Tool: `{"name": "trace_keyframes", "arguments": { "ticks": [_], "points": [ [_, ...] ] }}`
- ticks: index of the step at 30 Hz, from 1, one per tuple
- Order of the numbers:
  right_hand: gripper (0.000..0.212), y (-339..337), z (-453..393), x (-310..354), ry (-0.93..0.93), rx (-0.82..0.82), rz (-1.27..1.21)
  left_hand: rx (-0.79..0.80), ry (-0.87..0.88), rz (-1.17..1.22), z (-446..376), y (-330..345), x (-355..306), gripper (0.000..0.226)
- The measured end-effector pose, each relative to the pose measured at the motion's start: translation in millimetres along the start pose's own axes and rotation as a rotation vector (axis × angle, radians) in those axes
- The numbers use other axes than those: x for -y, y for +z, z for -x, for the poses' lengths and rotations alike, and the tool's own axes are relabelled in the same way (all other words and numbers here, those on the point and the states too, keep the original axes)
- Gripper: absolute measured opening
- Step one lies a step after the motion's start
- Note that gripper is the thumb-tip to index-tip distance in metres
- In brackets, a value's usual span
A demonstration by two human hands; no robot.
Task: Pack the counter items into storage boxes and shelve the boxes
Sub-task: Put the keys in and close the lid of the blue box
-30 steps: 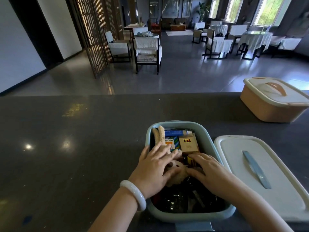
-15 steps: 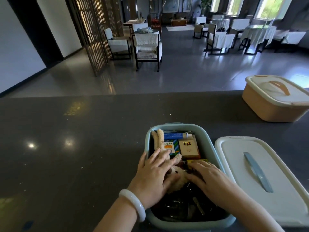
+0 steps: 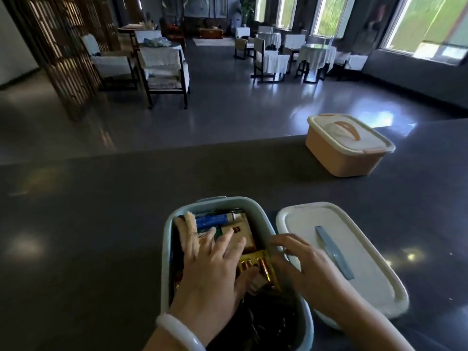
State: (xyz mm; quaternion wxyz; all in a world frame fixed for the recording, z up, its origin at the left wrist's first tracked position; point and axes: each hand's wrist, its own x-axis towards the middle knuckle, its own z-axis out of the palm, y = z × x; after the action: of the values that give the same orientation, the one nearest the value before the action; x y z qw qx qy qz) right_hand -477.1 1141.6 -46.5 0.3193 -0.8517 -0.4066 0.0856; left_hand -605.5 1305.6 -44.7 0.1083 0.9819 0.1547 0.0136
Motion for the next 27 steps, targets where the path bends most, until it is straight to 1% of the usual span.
{"name": "trace_keyframes", "arguments": {
  "ticks": [6,12,14,17,21,24,27],
  "points": [
    [0.037,-43.7,-13.5,-75.1,0.068,-0.006,0.114,-0.013,-0.010,-0.094,-37.6,2.3,-57.4,0.063],
    [0.041,-89.1,-25.4,-176.2,0.089,0.099,0.236,0.075,-0.025,-0.115,-86.9,30.2,-141.0,0.066],
    [0.045,-97.2,-28.4,-206.5,0.133,0.147,0.270,0.126,-0.095,-0.079,-104.1,43.3,-164.8,0.066],
    [0.051,-101.1,-30.3,-240.6,0.241,0.222,0.293,0.216,-0.252,-0.012,-123.6,67.4,-189.1,0.064],
    [0.052,-97.7,-28.6,-268.6,0.330,0.306,0.355,0.272,-0.476,-0.005,-134.6,101.8,-194.8,0.070],
    [0.053,-95.6,-25.0,-278.2,0.384,0.280,0.339,0.284,-0.609,0.007,-135.0,119.1,-189.3,0.072],
    [0.052,-93.3,-21.7,-283.1,0.420,0.238,0.283,0.230,-0.641,0.032,-135.1,126.8,-186.7,0.070]
  ]
}}
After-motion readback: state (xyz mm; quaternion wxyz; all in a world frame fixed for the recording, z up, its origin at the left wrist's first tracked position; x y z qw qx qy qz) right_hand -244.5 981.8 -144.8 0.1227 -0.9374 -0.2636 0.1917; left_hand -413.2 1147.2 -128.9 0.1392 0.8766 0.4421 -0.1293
